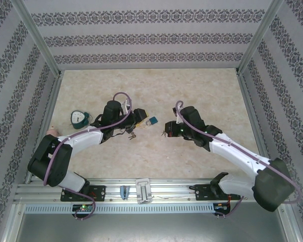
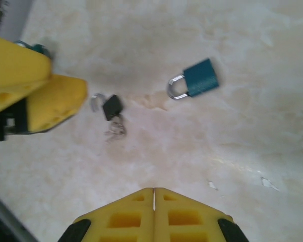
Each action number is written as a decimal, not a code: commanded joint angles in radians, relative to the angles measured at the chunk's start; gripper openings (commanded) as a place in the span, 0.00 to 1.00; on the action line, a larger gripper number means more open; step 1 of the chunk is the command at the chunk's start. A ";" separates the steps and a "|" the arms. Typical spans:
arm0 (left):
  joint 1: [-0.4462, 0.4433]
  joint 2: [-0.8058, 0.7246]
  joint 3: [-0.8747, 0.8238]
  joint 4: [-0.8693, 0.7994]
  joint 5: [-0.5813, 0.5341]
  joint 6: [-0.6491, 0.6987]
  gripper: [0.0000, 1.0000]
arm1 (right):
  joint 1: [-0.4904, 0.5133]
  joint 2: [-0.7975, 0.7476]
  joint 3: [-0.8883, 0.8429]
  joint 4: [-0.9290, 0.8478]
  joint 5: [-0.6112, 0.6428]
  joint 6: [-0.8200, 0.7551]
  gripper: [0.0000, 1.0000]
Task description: Unlock with the key
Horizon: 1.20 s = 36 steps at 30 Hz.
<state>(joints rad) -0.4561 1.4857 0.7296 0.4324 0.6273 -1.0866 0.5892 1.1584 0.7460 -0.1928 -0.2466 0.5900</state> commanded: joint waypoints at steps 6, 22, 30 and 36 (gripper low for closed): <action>-0.007 0.043 -0.021 0.481 0.212 -0.084 0.58 | -0.066 -0.080 0.067 0.009 -0.249 0.006 0.00; -0.106 0.096 0.020 0.651 0.358 -0.066 0.56 | -0.149 -0.096 0.052 0.242 -0.511 0.204 0.00; -0.119 0.129 0.003 0.835 0.374 -0.153 0.57 | -0.170 -0.096 0.044 0.291 -0.527 0.251 0.00; -0.132 0.193 0.014 0.993 0.378 -0.250 0.57 | -0.184 -0.096 0.014 0.363 -0.547 0.304 0.00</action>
<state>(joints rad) -0.5640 1.6592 0.7200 1.2659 0.9726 -1.2812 0.4156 1.0740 0.7788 0.0849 -0.7586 0.8520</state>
